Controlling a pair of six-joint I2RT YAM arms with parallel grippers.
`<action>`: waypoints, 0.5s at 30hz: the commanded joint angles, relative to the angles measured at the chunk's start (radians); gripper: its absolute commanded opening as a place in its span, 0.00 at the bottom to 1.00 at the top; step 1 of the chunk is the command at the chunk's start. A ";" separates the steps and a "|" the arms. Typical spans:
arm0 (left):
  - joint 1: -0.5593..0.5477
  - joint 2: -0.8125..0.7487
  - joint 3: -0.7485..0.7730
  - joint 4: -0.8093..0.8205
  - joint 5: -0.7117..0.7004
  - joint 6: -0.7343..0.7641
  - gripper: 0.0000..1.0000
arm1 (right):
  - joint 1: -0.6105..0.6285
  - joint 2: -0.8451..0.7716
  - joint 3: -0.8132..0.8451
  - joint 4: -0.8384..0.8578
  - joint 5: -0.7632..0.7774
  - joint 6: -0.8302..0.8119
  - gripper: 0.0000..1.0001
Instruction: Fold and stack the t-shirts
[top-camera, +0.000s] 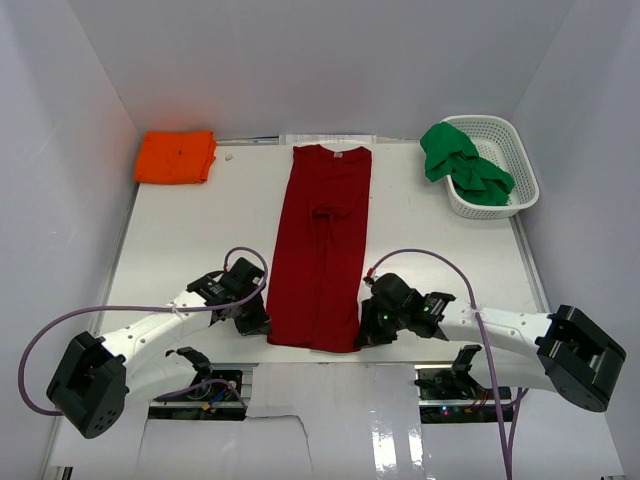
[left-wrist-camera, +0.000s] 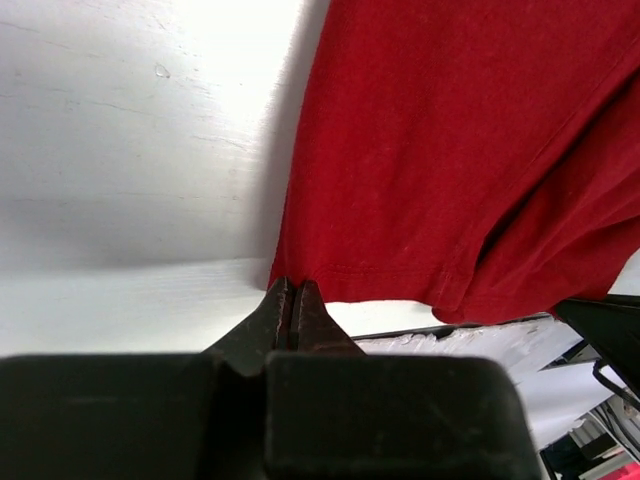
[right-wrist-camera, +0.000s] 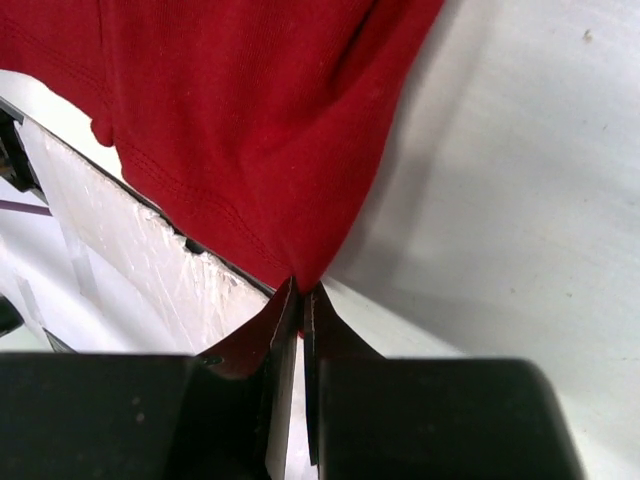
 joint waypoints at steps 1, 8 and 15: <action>-0.003 -0.034 -0.010 0.013 0.043 -0.003 0.00 | 0.018 -0.022 0.020 -0.041 0.004 0.029 0.08; -0.008 -0.060 0.039 -0.007 0.094 -0.003 0.00 | 0.033 -0.048 0.076 -0.091 -0.002 0.030 0.08; 0.012 0.028 0.236 -0.089 -0.041 0.050 0.00 | 0.000 -0.026 0.256 -0.228 0.067 -0.069 0.08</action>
